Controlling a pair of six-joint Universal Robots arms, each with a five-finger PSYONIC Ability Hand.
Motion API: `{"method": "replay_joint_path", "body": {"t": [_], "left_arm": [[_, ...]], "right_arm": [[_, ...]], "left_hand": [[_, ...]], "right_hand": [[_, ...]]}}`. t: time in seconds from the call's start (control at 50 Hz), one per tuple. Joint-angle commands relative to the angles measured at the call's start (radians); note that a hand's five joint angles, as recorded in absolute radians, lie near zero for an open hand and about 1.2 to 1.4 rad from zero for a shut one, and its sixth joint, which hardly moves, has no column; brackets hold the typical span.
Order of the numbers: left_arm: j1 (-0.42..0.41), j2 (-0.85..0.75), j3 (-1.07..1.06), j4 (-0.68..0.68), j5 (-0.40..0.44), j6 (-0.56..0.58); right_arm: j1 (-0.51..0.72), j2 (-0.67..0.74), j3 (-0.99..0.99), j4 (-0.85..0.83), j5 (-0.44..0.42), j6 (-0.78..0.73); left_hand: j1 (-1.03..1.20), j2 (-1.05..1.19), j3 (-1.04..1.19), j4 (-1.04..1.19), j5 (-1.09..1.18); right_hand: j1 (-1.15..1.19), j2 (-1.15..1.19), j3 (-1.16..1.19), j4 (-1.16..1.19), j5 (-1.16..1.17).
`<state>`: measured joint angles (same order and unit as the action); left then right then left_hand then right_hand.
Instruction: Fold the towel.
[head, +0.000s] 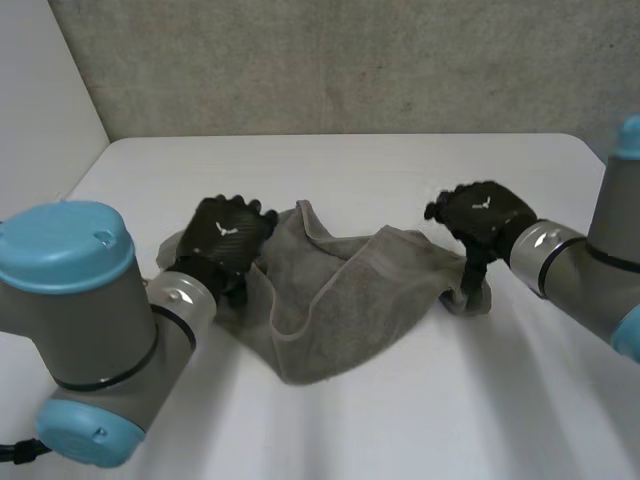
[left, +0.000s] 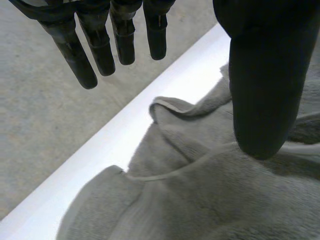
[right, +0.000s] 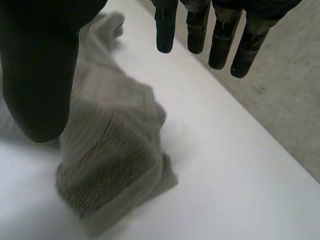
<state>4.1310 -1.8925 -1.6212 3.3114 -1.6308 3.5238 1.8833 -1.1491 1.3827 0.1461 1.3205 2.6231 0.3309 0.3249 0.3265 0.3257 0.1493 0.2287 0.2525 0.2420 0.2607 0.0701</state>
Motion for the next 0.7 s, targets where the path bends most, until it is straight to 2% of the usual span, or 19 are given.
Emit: {"method": "replay_joint_path", "body": {"t": [0.02, 0.04, 0.06, 0.1, 0.12, 0.14, 0.16, 0.22, 0.44, 0.7], "left_arm": [[0.115, -0.003, 0.047, -0.036, 0.035, 0.001], [0.136, -0.014, 0.067, -0.050, 0.070, 0.001], [0.137, -0.014, 0.067, -0.050, 0.071, 0.001], [0.175, -0.049, 0.108, -0.087, 0.161, 0.003], [0.175, -0.049, 0.109, -0.087, 0.161, 0.003], [0.190, -0.075, 0.130, -0.105, 0.205, 0.004], [0.190, -0.076, 0.130, -0.105, 0.206, 0.004], [0.216, -0.149, 0.208, -0.165, 0.279, 0.026], [0.256, -0.336, 0.441, -0.202, 0.281, 0.138], [0.258, -0.532, 0.652, -0.257, 0.278, 0.259]], "right_arm": [[-0.001, -0.011, -0.091, 0.042, -0.079, 0.090], [-0.001, -0.001, -0.115, 0.062, -0.104, 0.092], [-0.001, -0.001, -0.116, 0.063, -0.104, 0.092], [0.008, 0.041, -0.158, 0.092, -0.116, 0.097], [0.008, 0.042, -0.159, 0.092, -0.116, 0.097], [0.011, 0.060, -0.174, 0.099, -0.115, 0.097], [0.011, 0.060, -0.174, 0.099, -0.115, 0.097], [0.013, 0.088, -0.188, 0.102, -0.113, 0.097], [0.014, 0.127, -0.176, 0.101, -0.113, 0.092], [0.013, 0.135, -0.122, 0.093, -0.118, 0.089]], "left_hand": [[0.006, 0.012, 0.010, 0.011, 0.013], [0.012, 0.018, 0.016, 0.017, 0.019], [0.012, 0.018, 0.016, 0.017, 0.019], [0.029, 0.035, 0.034, 0.034, 0.036], [0.029, 0.035, 0.034, 0.035, 0.036], [0.044, 0.050, 0.048, 0.049, 0.051], [0.044, 0.050, 0.049, 0.049, 0.051], [0.065, 0.071, 0.069, 0.070, 0.072], [0.141, 0.147, 0.145, 0.146, 0.148], [0.241, 0.247, 0.245, 0.246, 0.248]], "right_hand": [[0.009, -0.015, -0.004, -0.023, -0.007], [0.009, -0.015, -0.004, -0.023, -0.007], [0.009, -0.015, -0.004, -0.023, -0.007], [0.012, -0.012, -0.001, -0.020, -0.004], [0.012, -0.012, -0.001, -0.020, -0.004], [0.015, -0.009, 0.001, -0.017, -0.001], [0.015, -0.009, 0.002, -0.017, -0.001], [0.018, -0.006, 0.004, -0.014, 0.002], [0.018, -0.006, 0.004, -0.014, 0.002], [0.018, -0.006, 0.004, -0.014, 0.002]]}}
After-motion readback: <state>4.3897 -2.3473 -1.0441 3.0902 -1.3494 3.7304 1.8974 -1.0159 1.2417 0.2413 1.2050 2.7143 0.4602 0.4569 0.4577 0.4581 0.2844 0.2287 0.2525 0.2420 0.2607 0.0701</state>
